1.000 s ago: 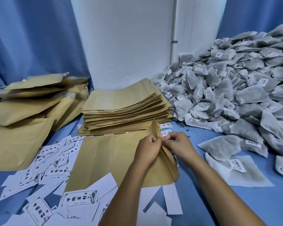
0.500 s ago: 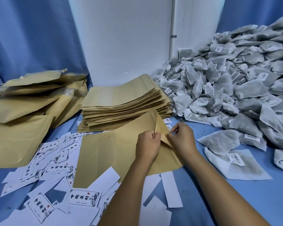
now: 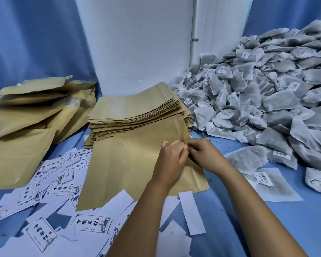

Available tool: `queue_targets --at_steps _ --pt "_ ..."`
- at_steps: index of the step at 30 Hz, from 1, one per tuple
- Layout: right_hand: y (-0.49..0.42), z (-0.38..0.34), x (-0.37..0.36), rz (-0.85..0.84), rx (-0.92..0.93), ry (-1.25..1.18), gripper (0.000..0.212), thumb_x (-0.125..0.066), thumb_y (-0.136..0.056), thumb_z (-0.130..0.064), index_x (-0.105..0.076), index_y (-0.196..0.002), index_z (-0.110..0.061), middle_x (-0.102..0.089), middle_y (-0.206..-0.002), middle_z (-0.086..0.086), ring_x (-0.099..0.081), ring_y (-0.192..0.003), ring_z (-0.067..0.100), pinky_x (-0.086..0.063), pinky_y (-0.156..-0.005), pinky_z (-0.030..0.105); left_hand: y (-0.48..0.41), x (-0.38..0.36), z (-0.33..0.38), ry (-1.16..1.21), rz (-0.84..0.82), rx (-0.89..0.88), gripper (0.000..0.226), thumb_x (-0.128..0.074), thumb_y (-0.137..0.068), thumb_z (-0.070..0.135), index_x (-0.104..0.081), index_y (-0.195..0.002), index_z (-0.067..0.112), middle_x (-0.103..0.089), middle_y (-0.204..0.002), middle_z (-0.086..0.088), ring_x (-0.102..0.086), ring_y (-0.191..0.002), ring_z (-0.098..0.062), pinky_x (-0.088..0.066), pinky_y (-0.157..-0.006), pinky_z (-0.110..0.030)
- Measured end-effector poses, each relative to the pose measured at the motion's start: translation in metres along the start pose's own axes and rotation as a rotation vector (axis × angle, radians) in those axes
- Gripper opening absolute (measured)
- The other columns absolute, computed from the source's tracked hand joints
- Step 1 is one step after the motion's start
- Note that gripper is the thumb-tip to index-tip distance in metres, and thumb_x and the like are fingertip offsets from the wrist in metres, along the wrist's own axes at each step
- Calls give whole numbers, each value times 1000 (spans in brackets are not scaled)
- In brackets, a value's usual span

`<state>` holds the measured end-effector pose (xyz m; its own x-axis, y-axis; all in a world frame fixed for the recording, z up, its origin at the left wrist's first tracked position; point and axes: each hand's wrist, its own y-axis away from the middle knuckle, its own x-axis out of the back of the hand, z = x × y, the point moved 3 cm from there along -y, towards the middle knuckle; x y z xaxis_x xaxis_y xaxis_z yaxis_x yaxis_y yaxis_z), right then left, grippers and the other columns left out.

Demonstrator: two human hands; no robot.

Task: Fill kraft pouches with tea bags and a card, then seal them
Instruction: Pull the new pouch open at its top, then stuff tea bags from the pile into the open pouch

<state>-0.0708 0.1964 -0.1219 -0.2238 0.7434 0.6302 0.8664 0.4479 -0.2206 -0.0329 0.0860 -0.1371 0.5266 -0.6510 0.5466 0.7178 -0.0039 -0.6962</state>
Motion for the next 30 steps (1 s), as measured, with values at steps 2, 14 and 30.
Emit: queue_targets --at_steps 2,14,30 --pt "-1 -2 0 -7 19 56 43 -48 -84 4 -43 -52 -24 -42 -43 -9 -37 -45 3 -28 -47 16 0 1 3 3 14 -31 29 -41 -91 13 -46 -63 8 -45 -64 -6 -42 -64 -22 -36 -70 -36" --pt "8 -19 7 -262 63 -402 27 -41 -80 12 -45 -71 -13 -49 -59 -12 -41 -55 -3 -31 -50 11 -3 13 12 -18 172 -139 32 -42 -94 9 -44 -62 6 -41 -63 -7 -35 -65 -22 -28 -65 -29" --pt "8 -29 0 -48 208 -559 29 -44 -74 1 -59 -92 -16 -67 -75 -21 -60 -73 -8 -45 -63 9 -7 32 39 -135 291 -401 33 -49 -92 8 -42 -61 8 -38 -65 -7 -32 -65 -23 -29 -67 -35"
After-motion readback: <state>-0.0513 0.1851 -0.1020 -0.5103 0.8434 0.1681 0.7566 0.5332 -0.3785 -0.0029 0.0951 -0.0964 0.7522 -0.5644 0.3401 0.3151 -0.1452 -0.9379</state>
